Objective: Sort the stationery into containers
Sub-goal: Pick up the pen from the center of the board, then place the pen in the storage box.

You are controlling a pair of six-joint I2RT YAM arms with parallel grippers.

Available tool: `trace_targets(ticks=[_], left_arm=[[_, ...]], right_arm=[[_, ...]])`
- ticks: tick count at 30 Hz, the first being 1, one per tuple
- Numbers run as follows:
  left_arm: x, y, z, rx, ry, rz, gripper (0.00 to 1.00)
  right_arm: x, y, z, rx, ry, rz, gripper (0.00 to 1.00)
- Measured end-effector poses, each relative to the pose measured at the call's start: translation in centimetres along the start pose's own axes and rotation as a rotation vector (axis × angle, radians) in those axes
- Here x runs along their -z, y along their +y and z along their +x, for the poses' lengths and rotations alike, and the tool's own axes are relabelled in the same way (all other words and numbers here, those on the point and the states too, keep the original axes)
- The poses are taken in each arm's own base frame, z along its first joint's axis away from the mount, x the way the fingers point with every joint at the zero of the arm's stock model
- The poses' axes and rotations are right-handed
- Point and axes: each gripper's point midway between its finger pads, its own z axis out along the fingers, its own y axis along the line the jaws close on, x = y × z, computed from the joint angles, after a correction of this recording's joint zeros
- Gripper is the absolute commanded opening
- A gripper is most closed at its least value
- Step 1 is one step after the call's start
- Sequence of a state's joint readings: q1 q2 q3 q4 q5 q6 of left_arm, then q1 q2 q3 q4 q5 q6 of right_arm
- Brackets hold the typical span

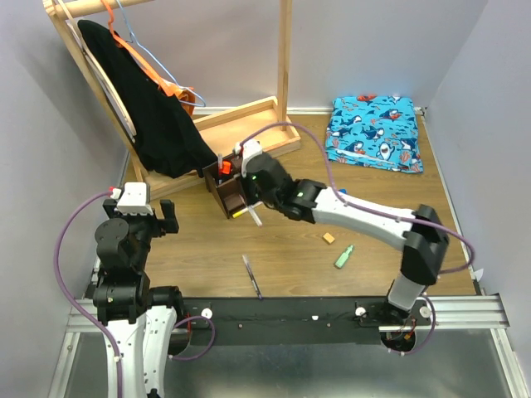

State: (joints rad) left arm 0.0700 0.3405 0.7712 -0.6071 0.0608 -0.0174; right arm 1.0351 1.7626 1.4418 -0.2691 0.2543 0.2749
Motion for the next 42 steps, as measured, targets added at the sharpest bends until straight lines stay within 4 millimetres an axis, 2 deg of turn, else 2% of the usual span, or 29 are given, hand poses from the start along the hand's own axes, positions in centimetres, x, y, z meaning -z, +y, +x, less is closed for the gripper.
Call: trace_targets(ticks=[2,3,4,6,9,11,15,19,22,27,31,37,42], left_arm=[[-0.2,0.0,0.1,-0.002,0.006,0.002,0.99],[-0.2,0.0,0.1,-0.001,0.008,0.002,0.99],[-0.4,0.0,0.2,-0.001,0.014,0.002,0.99],[-0.7,0.0,0.3,0.001,0.024,0.003,0.99],[-1.2,0.0,0.5,0.005,0.038,0.004,0.99],[-1.5,0.0,0.6,0.006,0.051,0.005,0.99],[-2.0,0.0,1.1,0.004,0.081,0.006,0.99],[-2.4,0.1,1.1,-0.011,0.106,0.006,0.99],[-2.7,0.2,0.8,-0.021,0.114,0.006,0.99],[-3.2,0.4,1.0,-0.03,0.138,0.002,0.99],[-3.7,0.5,1.5,-0.037,0.168,0.003,0.99],[-4.2,0.6,1.9,-0.044,0.188,0.002,0.99],[-4.1,0.6,1.9,-0.045,0.186,-0.002,0.99]], right_arm=[[2.3,1.2,-6.1,0.007,-0.195,-0.068,0.01],[3.0,1.5,-7.7,0.011,-0.256,-0.088,0.01],[4.5,2.1,-11.1,0.023,-0.386,-0.125,0.01],[6.4,3.0,-14.7,0.046,-0.562,-0.174,0.01],[7.3,3.9,-17.4,0.087,-0.726,-0.213,0.01],[6.5,4.6,-18.4,0.118,-0.81,-0.229,0.01],[4.2,5.1,-18.1,0.187,-0.901,-0.234,0.01],[1.7,4.9,-16.5,0.26,-0.954,-0.223,0.01],[0.9,4.3,-16.5,0.282,-0.997,-0.208,0.01],[-0.3,1.9,-16.9,0.278,-1.038,-0.162,0.01],[-2.1,0.3,-16.2,0.271,-1.021,-0.137,0.01],[-4.1,0.2,-14.5,0.255,-0.978,-0.146,0.01],[-4.6,0.4,-14.3,0.238,-0.969,-0.16,0.01]])
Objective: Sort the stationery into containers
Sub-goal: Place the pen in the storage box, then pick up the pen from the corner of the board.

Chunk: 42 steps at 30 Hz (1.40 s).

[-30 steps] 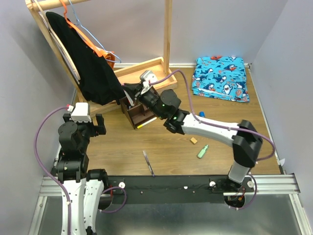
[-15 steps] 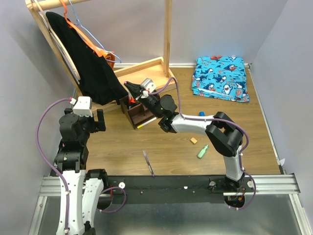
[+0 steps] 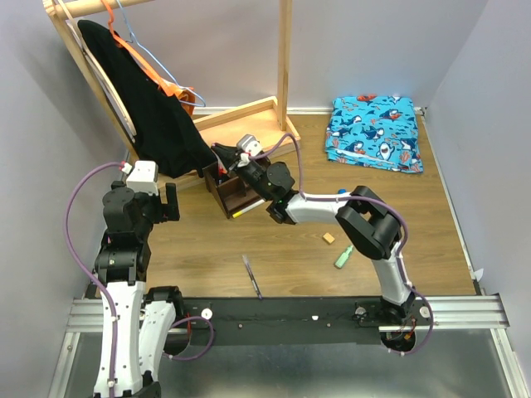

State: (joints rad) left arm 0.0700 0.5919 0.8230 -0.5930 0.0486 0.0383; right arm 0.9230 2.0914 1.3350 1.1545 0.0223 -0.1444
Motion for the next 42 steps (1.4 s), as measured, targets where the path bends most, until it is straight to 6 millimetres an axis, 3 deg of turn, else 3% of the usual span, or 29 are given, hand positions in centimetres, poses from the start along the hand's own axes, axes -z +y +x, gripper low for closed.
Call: trace_targets(ticks=[2,4,8,12,18,21,26,29,32,34,38,42], left_arm=[[0.0,0.0,0.0,0.0,-0.002,-0.001,0.99],[0.1,0.0,-0.1,-0.002,-0.005,-0.001,0.99],[0.3,0.0,-0.1,-0.004,-0.01,-0.002,0.99],[0.5,0.0,-0.2,-0.006,-0.014,-0.002,0.99],[1.2,0.0,-0.5,-0.005,-0.037,-0.003,0.99],[1.6,0.0,-0.8,0.0,-0.062,-0.005,0.99],[2.5,-0.1,-1.4,0.005,-0.101,-0.007,0.99],[3.1,-0.4,-1.5,0.01,-0.12,0.006,0.99],[3.9,-0.5,-1.8,0.014,-0.148,0.009,0.99],[4.2,-0.5,-2.0,0.015,-0.163,0.008,0.99],[4.2,-0.4,-2.7,0.026,-0.188,0.003,0.99],[4.4,-0.1,-3.3,0.041,-0.217,-0.016,0.99]], right_arm=[[-0.3,0.0,0.0,-0.006,-0.005,0.001,0.02],[-0.5,0.0,0.2,-0.01,-0.004,0.002,0.1],[-0.4,0.4,2.0,-0.019,0.036,-0.003,0.1],[-0.1,0.5,3.3,-0.027,0.077,-0.008,0.35],[0.2,0.6,3.8,-0.027,0.124,-0.015,0.47],[0.6,0.5,3.0,-0.027,0.157,-0.02,0.49],[1.9,0.2,-1.2,-0.028,0.189,-0.043,0.57],[3.8,1.2,-3.8,-0.016,0.257,-0.138,0.58],[6.0,3.1,-4.6,-0.04,0.363,-0.264,0.58],[7.6,4.7,-3.5,-0.121,0.479,-0.308,0.59],[12.8,8.2,1.8,-0.328,0.81,-0.285,0.64],[18.2,11.2,6.2,-0.404,1.081,-0.22,0.67]])
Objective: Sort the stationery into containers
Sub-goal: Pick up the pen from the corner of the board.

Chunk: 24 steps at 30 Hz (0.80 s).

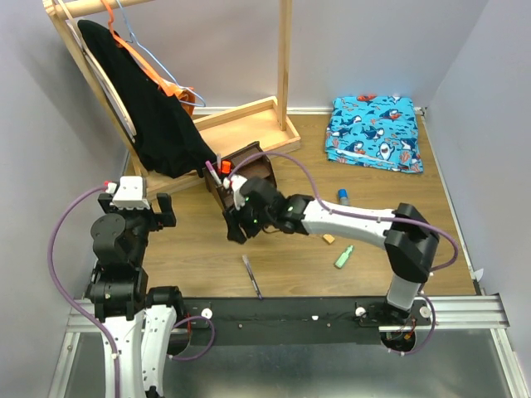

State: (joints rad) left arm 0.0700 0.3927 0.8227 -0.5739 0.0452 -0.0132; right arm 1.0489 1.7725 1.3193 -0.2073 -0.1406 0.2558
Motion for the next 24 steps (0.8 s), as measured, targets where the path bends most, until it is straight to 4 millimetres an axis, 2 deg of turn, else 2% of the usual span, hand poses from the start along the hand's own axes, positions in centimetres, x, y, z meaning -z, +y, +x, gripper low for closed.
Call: trace_targets(ticks=[3,6,12,13,24], left_arm=[[0.5,0.2,-0.3,0.002,-0.024,-0.011,0.99],[1.2,0.2,-0.8,0.0,-0.053,-0.015,0.99],[2.1,0.8,-0.5,-0.023,-0.058,-0.049,0.99],[2.3,0.9,-0.4,-0.025,-0.054,-0.055,0.99],[2.4,1.1,0.0,-0.026,-0.041,-0.066,0.99]], right_arm=[[-1.1,0.5,4.4,-0.072,0.138,0.052,0.67],[-1.8,0.9,7.5,-0.109,0.228,0.1,0.67],[-2.7,-0.3,12.1,-0.19,0.347,0.243,0.64],[-2.9,-0.4,12.5,-0.198,0.356,0.258,0.64],[-5.1,-0.7,11.1,-0.207,0.309,0.347,0.57]])
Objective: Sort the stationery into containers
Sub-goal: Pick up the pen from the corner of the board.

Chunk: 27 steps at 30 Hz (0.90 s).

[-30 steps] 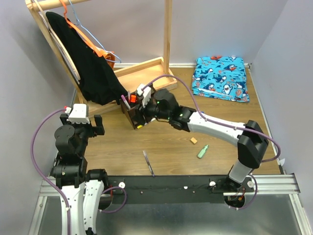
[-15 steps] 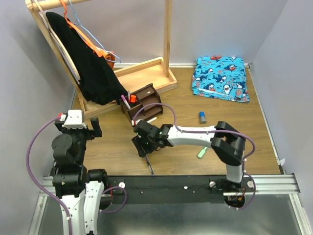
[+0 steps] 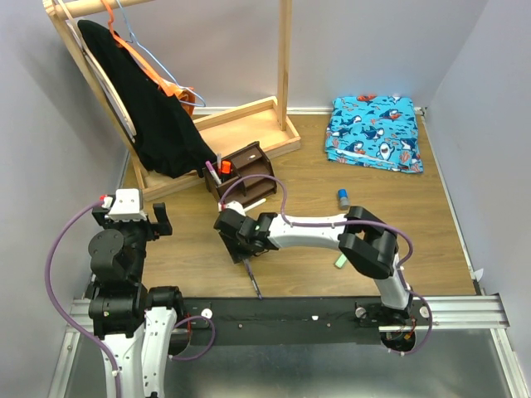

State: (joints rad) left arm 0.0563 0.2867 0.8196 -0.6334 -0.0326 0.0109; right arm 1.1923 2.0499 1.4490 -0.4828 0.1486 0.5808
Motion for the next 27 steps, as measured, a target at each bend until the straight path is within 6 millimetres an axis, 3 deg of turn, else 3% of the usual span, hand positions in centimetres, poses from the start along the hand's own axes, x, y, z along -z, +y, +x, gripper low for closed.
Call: trace_targets(ticks=[9,16,23,27], left_arm=[[0.0,0.2,0.0,0.0,-0.001,-0.011,0.99],[0.4,0.1,-0.3,0.023,-0.017,-0.01,0.99],[0.4,0.1,-0.3,0.027,-0.018,-0.012,0.99],[0.5,0.2,-0.2,0.027,-0.016,-0.018,0.99]], right_arm=[[0.1,0.6,1.1,0.063,-0.055,0.121,0.54],[0.2,0.2,1.4,0.028,-0.068,0.141,0.4],[0.2,0.2,1.5,0.017,-0.069,0.139,0.38],[0.2,0.1,1.6,0.018,-0.076,0.133,0.25]])
